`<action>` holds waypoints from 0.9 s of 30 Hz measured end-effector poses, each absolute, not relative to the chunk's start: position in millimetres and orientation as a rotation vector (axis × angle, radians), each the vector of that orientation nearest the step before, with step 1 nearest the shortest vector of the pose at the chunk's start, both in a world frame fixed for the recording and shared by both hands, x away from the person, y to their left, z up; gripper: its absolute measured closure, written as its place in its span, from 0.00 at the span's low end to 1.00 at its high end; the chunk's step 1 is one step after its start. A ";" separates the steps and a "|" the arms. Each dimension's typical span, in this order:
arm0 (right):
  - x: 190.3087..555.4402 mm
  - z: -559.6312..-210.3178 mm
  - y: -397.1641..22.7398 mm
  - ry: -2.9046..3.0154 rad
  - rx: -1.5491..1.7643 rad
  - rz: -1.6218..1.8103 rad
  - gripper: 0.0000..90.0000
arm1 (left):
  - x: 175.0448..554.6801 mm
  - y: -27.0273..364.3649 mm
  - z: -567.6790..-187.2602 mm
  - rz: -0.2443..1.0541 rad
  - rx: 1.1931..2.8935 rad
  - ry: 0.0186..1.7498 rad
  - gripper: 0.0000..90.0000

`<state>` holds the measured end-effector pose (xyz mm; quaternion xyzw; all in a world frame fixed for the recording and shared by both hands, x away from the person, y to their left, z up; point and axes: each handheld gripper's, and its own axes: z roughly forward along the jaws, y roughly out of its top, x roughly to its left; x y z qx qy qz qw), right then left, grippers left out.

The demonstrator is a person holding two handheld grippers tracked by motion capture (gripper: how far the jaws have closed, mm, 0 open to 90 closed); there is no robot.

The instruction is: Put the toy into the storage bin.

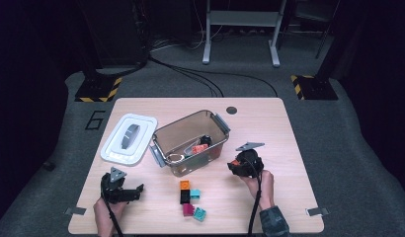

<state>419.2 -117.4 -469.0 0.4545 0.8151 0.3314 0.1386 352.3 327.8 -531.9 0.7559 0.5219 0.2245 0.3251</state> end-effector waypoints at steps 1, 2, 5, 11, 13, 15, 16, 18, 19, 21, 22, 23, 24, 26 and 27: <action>420.4 -468.5 -119.0 2.353 1.316 0.961 0.65 | 352.3 327.8 -531.9 0.589 1.982 1.368 0.02; 421.1 -467.6 -120.5 2.346 1.327 0.960 0.65 | 352.3 327.8 -531.9 0.589 1.982 1.368 0.02; 424.0 -465.1 -124.9 2.325 1.332 0.962 0.65 | 352.2 327.8 -531.8 0.590 1.984 1.368 0.02; 433.2 -459.8 -133.4 2.280 1.355 0.987 0.65 | 352.0 328.1 -531.2 0.584 1.992 1.368 0.02; 436.4 -457.9 -134.7 2.268 1.366 0.989 0.65 | 352.1 327.8 -531.6 0.590 1.985 1.369 0.02; 439.6 -455.9 -135.7 2.262 1.368 0.991 0.65 | 352.2 327.8 -531.7 0.590 1.985 1.368 0.02; 441.5 -454.6 -135.6 2.254 1.365 0.987 0.65 | 352.2 327.8 -531.8 0.590 1.985 1.367 0.02; 444.0 -453.1 -135.1 2.250 1.365 0.978 0.65 | 352.2 327.9 -531.8 0.590 1.986 1.367 0.02; 445.9 -452.5 -135.3 2.248 1.359 0.980 0.65 | 352.2 327.8 -531.9 0.590 1.982 1.368 0.02; 448.5 -450.5 -135.0 2.238 1.367 0.984 0.65 | 352.1 328.0 -531.3 0.584 1.990 1.368 0.02; 449.5 -449.1 -134.6 2.237 1.371 0.982 0.65 | 352.1 328.2 -531.1 0.583 1.993 1.367 0.02; 451.1 -447.9 -134.9 2.235 1.357 0.983 0.65 | 352.2 328.0 -531.4 0.585 1.988 1.367 0.02; 452.6 -446.5 -134.4 2.226 1.352 0.986 0.65 | 352.1 327.9 -531.5 0.589 1.988 1.368 0.02; 454.5 -444.8 -133.6 2.226 1.362 0.983 0.65 | 352.2 327.9 -531.8 0.590 1.985 1.367 0.02; 456.1 -444.1 -133.9 2.223 1.352 0.983 0.65 | 352.2 327.7 -531.8 0.590 1.982 1.368 0.02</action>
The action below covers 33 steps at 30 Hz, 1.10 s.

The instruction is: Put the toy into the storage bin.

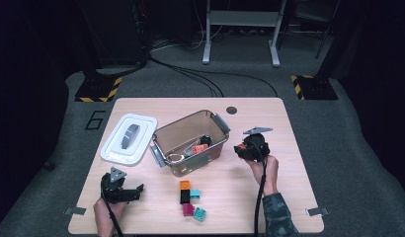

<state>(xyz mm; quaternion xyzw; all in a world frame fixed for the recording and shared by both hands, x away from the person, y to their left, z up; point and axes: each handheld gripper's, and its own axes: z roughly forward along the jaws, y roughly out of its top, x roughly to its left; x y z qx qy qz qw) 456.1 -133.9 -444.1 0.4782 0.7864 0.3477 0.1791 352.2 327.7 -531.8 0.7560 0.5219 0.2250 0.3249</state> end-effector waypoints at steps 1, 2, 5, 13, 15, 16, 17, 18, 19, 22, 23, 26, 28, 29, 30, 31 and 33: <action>456.6 -442.6 -133.5 2.219 1.362 0.979 0.65 | 352.2 327.9 -531.7 0.590 1.986 1.367 0.02; 458.0 -441.6 -134.0 2.216 1.352 0.984 0.65 | 352.2 327.9 -531.7 0.590 1.986 1.367 0.02; 461.5 -437.9 -134.0 2.203 1.344 0.981 0.65 | 352.2 327.9 -531.8 0.590 1.986 1.367 0.02; 469.9 -421.1 -133.0 2.172 1.347 0.995 0.65 | 352.2 327.9 -531.8 0.590 1.985 1.367 0.02; 472.4 -415.0 -131.3 2.166 1.323 0.995 0.65 | 352.2 327.9 -531.8 0.590 1.985 1.367 0.02; 473.4 -413.1 -130.7 2.167 1.312 0.996 0.65 | 352.2 327.8 -531.8 0.590 1.983 1.368 0.02; 473.9 -410.4 -128.8 2.160 1.323 0.994 0.65 | 352.2 327.8 -531.8 0.590 1.984 1.367 0.02; 475.1 -408.1 -128.1 2.156 1.307 0.994 0.65 | 352.2 327.9 -531.8 0.590 1.986 1.367 0.02; 476.1 -406.3 -127.4 2.154 1.300 0.997 0.65 | 352.2 327.8 -531.8 0.590 1.984 1.367 0.02; 478.7 -400.8 -124.6 2.143 1.296 1.000 0.65 | 352.2 327.9 -531.8 0.590 1.985 1.367 0.02; 480.3 -398.8 -124.1 2.143 1.275 0.998 0.65 | 352.2 327.9 -531.8 0.590 1.985 1.367 0.02; 482.0 -393.7 -121.0 2.136 1.269 0.997 0.65 | 352.0 328.0 -531.2 0.584 1.990 1.368 0.02; 482.7 -389.2 -118.7 2.121 1.264 1.007 0.65 | 352.2 327.9 -531.8 0.590 1.985 1.367 0.02; 483.4 -386.8 -118.4 2.120 1.247 1.009 0.65 | 352.2 327.8 -531.8 0.590 1.983 1.368 0.02; 483.4 -384.5 -116.8 2.114 1.251 1.013 0.65 | 352.2 327.9 -531.8 0.589 1.985 1.367 0.02; 484.4 -382.6 -115.7 2.108 1.236 1.011 0.65 | 352.2 327.8 -531.9 0.590 1.982 1.368 0.02; 485.6 -378.8 -113.0 2.108 1.228 1.010 0.65 | 352.2 327.8 -531.8 0.589 1.984 1.368 0.02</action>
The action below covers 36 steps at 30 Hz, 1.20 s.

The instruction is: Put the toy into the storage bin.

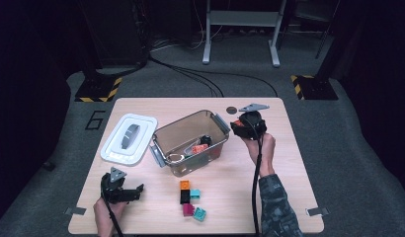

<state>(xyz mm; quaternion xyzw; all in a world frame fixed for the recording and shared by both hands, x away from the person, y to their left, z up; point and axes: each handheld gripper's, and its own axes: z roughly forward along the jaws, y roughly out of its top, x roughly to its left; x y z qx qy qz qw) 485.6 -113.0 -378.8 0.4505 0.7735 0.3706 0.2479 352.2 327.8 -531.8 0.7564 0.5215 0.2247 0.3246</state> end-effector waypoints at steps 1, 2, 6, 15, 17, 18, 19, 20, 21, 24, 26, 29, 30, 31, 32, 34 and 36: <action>486.4 -377.2 -111.5 2.106 1.220 1.013 0.65 | 352.2 327.9 -531.8 0.589 1.984 1.368 0.02; 486.9 -375.6 -109.7 2.105 1.222 1.011 0.65 | 352.2 327.8 -531.8 0.589 1.983 1.368 0.02; 489.3 -370.6 -102.4 2.103 1.190 1.005 0.65 | 352.3 327.8 -531.9 0.589 1.982 1.368 0.02; 493.2 -363.8 -83.4 2.124 1.141 1.011 0.65 | 352.3 327.8 -531.9 0.588 1.982 1.368 0.02; 494.0 -363.8 -77.1 2.138 1.132 1.021 0.65 | 352.3 327.9 -531.9 0.588 1.983 1.367 0.02; 494.5 -364.0 -74.5 2.144 1.120 1.024 0.65 | 352.3 327.8 -531.9 0.589 1.981 1.368 0.02; 495.3 -364.2 -72.6 2.149 1.105 1.031 0.65 | 352.2 327.8 -531.9 0.589 1.982 1.368 0.02; 495.4 -364.4 -70.0 2.161 1.095 1.036 0.65 | 352.2 327.9 -531.8 0.589 1.985 1.367 0.02; 495.2 -364.9 -66.5 2.164 1.098 1.043 0.65 | 352.2 327.9 -531.8 0.590 1.985 1.367 0.02; 493.7 -368.4 -56.5 2.193 1.098 1.050 0.65 | 352.0 328.2 -531.2 0.583 1.993 1.367 0.02; 493.9 -373.1 -51.9 2.216 1.084 1.050 0.65 | 352.0 328.2 -531.1 0.583 1.993 1.367 0.02; 492.9 -381.0 -47.2 2.252 1.076 1.020 0.65 | 352.0 328.1 -531.2 0.584 1.993 1.367 0.02; 492.4 -384.2 -45.5 2.262 1.083 1.008 0.65 | 352.0 328.2 -531.2 0.583 1.993 1.367 0.02; 492.0 -387.0 -44.9 2.272 1.080 0.992 0.65 | 352.0 328.1 -531.2 0.584 1.992 1.367 0.02; 492.0 -389.3 -44.9 2.282 1.078 0.984 0.65 | 351.9 328.1 -531.2 0.584 1.993 1.366 0.02; 490.4 -392.3 -44.8 2.290 1.095 0.973 0.65 | 351.9 328.1 -531.2 0.584 1.993 1.367 0.02; 489.0 -393.7 -45.8 2.294 1.102 0.970 0.65 | 352.0 328.2 -531.1 0.583 1.993 1.367 0.02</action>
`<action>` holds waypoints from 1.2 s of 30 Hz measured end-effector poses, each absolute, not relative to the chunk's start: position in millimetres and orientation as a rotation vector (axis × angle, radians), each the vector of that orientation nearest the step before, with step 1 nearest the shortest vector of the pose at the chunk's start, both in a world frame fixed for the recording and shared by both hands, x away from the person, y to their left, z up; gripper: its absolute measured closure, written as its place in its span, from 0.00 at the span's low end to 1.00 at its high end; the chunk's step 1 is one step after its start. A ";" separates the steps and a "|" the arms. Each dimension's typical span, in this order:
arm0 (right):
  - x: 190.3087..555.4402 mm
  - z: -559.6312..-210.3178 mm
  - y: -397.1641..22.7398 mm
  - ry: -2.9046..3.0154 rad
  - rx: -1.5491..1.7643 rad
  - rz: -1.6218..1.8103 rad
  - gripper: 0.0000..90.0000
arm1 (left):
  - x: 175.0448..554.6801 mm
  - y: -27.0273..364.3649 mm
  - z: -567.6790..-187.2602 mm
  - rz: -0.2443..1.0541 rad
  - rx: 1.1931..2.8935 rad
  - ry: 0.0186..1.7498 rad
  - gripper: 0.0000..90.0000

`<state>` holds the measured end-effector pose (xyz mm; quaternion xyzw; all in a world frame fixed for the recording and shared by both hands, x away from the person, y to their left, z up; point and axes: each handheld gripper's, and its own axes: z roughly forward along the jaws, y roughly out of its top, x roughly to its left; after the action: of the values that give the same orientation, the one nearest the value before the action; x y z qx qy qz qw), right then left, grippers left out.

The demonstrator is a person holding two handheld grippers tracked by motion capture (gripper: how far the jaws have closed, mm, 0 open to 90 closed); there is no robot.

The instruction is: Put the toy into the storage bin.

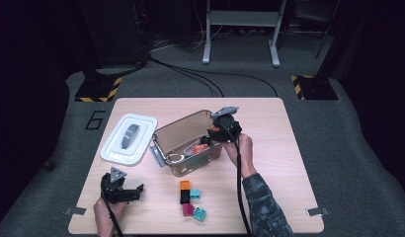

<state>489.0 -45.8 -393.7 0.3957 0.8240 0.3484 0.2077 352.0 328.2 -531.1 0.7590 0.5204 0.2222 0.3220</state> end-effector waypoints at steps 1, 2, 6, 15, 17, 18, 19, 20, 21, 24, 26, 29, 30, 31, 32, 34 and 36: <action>488.8 -394.1 -46.9 2.302 1.100 0.967 0.65 | 352.0 328.1 -531.2 0.583 1.993 1.367 0.02; 487.8 -394.7 -46.6 2.303 1.120 0.969 0.65 | 351.9 328.1 -531.2 0.584 1.992 1.367 0.02; 485.0 -396.4 -47.4 2.319 1.115 0.950 0.64 | 351.9 328.1 -531.2 0.585 1.993 1.366 0.02; 475.1 -392.0 -48.8 2.289 1.113 0.957 0.40 | 351.8 328.3 -530.7 0.580 2.000 1.366 0.02; 468.9 -389.6 -50.3 2.273 1.101 0.973 0.34 | 351.8 328.3 -530.7 0.580 1.999 1.367 0.02; 464.8 -388.5 -51.1 2.268 1.100 0.983 0.30 | 351.9 328.0 -531.2 0.586 1.992 1.366 0.02; 462.0 -387.9 -52.2 2.259 1.085 0.991 0.28 | 351.8 328.2 -530.8 0.581 1.997 1.367 0.02; 457.2 -387.0 -53.5 2.262 1.086 1.001 0.26 | 351.8 328.3 -530.7 0.580 2.000 1.366 0.02; 454.5 -386.8 -54.6 2.264 1.081 1.006 0.23 | 351.9 328.0 -531.2 0.586 1.993 1.366 0.02; 442.4 -388.0 -57.7 2.270 1.081 1.022 0.19 | 351.9 328.0 -531.4 0.587 1.990 1.365 0.02; 434.7 -390.1 -60.7 2.278 1.054 1.029 0.18 | 351.9 328.0 -531.2 0.586 1.992 1.366 0.02; 421.7 -395.1 -63.6 2.283 1.057 1.029 0.17 | 351.9 328.1 -531.1 0.584 1.993 1.366 0.02; 417.4 -397.7 -64.6 2.284 1.051 1.030 0.17 | 351.9 328.0 -531.2 0.585 1.992 1.367 0.02; 413.0 -400.8 -65.7 2.283 1.041 1.030 0.17 | 351.9 328.1 -531.1 0.585 1.993 1.366 0.02; 407.7 -404.6 -65.9 2.288 1.053 1.033 0.17 | 351.9 327.9 -531.2 0.586 1.991 1.367 0.02; 398.5 -413.6 -66.8 2.301 1.045 1.042 0.16 | 351.9 328.1 -531.1 0.584 1.993 1.366 0.02; 389.6 -423.0 -66.8 2.319 1.050 1.043 0.16 | 351.9 328.1 -531.1 0.584 1.994 1.366 0.02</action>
<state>389.6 -66.8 -423.0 0.3746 0.8269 0.3718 0.1941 351.9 328.1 -531.1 0.7591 0.5203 0.2224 0.3217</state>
